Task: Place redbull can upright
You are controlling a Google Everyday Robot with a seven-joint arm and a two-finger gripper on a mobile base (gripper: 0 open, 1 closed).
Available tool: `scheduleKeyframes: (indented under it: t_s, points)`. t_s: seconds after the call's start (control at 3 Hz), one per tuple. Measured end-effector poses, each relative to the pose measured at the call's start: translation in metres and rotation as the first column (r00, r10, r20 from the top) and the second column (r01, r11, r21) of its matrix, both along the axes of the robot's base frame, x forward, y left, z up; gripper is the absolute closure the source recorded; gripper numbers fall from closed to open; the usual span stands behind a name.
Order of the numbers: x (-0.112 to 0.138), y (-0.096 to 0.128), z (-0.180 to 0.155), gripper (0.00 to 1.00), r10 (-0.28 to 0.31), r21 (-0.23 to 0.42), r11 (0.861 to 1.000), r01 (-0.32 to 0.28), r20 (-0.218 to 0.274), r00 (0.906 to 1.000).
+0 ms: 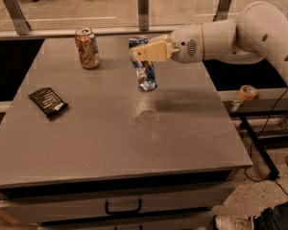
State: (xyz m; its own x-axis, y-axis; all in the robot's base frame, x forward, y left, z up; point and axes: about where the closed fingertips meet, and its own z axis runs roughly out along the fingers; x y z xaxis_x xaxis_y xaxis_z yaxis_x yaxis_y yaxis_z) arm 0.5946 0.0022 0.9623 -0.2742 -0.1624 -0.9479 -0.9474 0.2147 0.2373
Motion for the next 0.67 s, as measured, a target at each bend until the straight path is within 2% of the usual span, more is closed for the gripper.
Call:
scheduleKeyframes:
  t_s: [0.33, 0.67]
  points:
    - [0.0030, -0.0060, 0.0007, 1.00, 0.004, 0.022, 1.000, -0.007, 0.121, 0.9926]
    - [0.0084, -0.0140, -0.0052, 1.00, -0.019, 0.071, 0.997, 0.007, 0.178, 0.9839]
